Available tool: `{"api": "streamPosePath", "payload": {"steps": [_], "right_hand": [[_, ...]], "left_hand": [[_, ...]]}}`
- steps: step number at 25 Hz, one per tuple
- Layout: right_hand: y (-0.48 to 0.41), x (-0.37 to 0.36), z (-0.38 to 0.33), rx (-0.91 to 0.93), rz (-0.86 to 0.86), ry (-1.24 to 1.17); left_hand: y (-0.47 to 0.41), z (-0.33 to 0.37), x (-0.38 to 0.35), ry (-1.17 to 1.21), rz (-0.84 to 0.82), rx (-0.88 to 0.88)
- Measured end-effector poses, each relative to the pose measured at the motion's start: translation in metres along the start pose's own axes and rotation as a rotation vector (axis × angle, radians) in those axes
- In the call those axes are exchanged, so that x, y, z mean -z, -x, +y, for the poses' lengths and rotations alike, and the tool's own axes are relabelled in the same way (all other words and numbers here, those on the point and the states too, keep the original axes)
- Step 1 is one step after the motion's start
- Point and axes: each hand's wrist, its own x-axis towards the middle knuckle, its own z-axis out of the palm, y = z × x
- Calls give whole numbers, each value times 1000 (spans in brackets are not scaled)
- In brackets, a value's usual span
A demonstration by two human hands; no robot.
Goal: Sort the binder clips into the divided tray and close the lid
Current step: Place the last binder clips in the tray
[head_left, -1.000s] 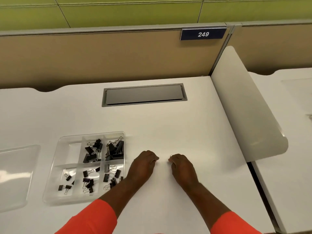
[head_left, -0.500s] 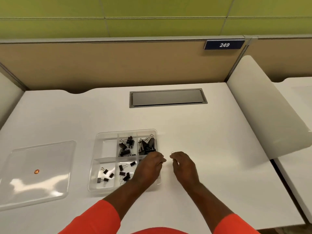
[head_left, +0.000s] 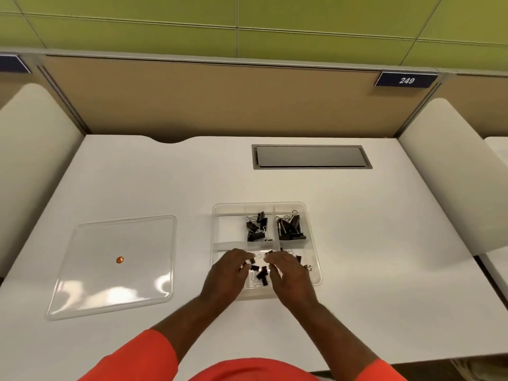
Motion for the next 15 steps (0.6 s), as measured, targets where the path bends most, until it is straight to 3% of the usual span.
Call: {"api": "streamPosePath", "payload": {"steps": [4, 8, 12, 15], "right_hand": [[1, -26, -28, 57, -83, -3], [2, -30, -34, -20, -216, -2], [3, -15, -29, 13, -335, 119], [3, -5, -26, 106, -328, 208]], "left_hand": [[14, -16, 25, 40, 44, 51], [22, -22, 34, 10, 67, 51], [30, -25, 29, -61, 132, 50], [45, -21, 25, -209, 106, 40]]}}
